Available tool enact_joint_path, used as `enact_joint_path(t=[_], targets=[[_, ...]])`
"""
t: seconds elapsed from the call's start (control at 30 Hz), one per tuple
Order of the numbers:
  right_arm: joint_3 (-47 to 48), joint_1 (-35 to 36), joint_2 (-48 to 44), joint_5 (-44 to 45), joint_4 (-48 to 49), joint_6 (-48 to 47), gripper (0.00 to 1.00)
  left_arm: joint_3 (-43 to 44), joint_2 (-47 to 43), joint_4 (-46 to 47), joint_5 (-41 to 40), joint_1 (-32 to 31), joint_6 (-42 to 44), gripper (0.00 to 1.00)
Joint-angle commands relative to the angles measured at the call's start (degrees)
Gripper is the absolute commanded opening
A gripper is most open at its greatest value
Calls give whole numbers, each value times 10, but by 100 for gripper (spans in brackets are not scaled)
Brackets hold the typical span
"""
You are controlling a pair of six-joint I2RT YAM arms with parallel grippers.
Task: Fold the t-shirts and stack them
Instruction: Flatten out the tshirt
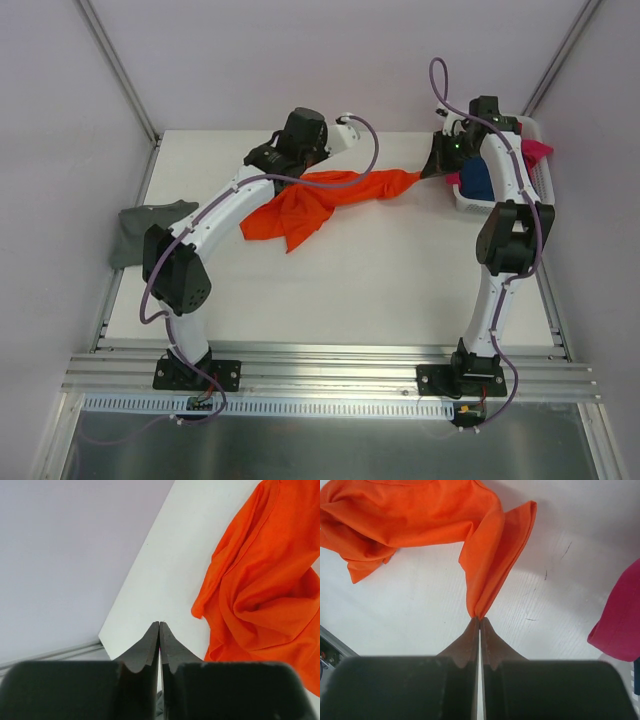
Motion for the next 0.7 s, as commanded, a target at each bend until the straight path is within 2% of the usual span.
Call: enact_joint_path(t=[0.0,0.07,0.1,0.17,0.2,0.23,0.3,0.37,0.4,0.5,0.57,0.6,0.67], targets=[[39,0,-30,-11,12,13,1,3,-3,-13,-13,0,-11,0],[47,1,-27,-14,15,16,1,6,4,-15,-19,0,-19,0],[47,1,-23,-15,16,17,1,5,7,-17,-22,0,-20,12],[49,1,-19,-20,17,20,1,-6,15,-19,-22,2,-20,42],[48,1,-13,-21,17,22,1,-11,18,-21,-15,9,-25,62],[47,1,-12,-22,16,23,1,-11,22,-28,-3,19,-56,69],[44,1,-9,-26,15,26,1,22,52,-86,37,65,-98,69],[39,1,-12,-28,13,24,0,93,102,-129,104,100,-161,70],[32,1,-12,-28,11,23,1,115,120,-160,121,133,-177,75],[18,0,-16,-28,4,20,1,207,189,-204,200,181,-235,81],[0,2,-20,-24,3,20,0,274,243,-229,248,202,-249,82],[-12,5,-23,-19,1,17,1,303,258,-247,256,214,-250,79],[-20,10,-33,-11,-2,9,0,304,284,-250,258,216,-233,76]])
